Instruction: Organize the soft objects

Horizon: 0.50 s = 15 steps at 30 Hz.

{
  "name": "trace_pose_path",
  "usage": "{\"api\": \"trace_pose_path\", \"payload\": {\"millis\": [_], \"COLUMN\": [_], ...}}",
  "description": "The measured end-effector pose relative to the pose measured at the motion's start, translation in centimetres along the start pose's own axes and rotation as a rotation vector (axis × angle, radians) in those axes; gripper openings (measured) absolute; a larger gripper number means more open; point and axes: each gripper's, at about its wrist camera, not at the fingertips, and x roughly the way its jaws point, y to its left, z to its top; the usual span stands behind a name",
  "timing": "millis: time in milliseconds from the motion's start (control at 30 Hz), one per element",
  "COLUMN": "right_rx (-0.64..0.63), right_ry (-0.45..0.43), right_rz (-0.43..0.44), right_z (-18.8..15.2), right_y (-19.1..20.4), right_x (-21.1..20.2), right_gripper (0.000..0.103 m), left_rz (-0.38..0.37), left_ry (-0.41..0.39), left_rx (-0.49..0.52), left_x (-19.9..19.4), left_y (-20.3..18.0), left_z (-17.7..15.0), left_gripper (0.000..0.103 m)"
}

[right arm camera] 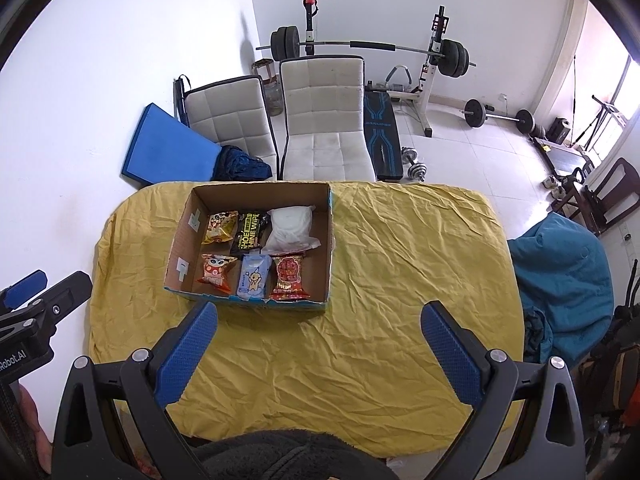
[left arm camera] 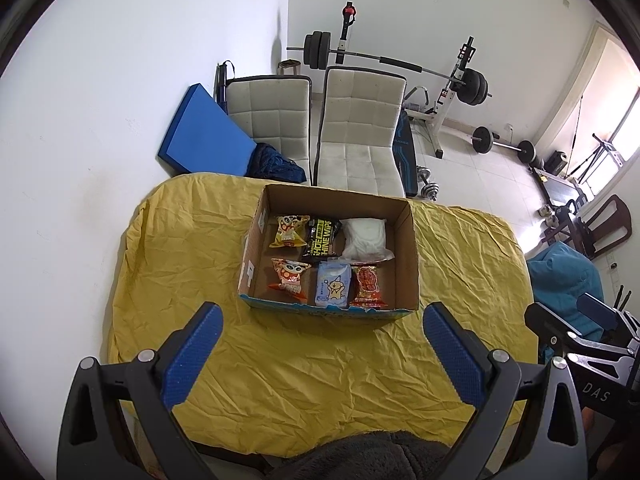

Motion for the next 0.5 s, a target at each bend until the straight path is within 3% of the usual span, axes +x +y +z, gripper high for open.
{"api": "trace_pose_path", "payload": {"millis": [500], "right_rx": [0.014], "right_ry": [-0.004], "right_rz": [-0.026], "right_z": [-0.26], "right_y": [-0.33], "right_x": [0.17], "right_gripper": [0.103], "left_rz": [-0.01], "left_ry": [0.005], "left_rx": [0.007], "left_x": [0.29], "left_y": [-0.23], "left_z": [0.05], "left_gripper": [0.103]}}
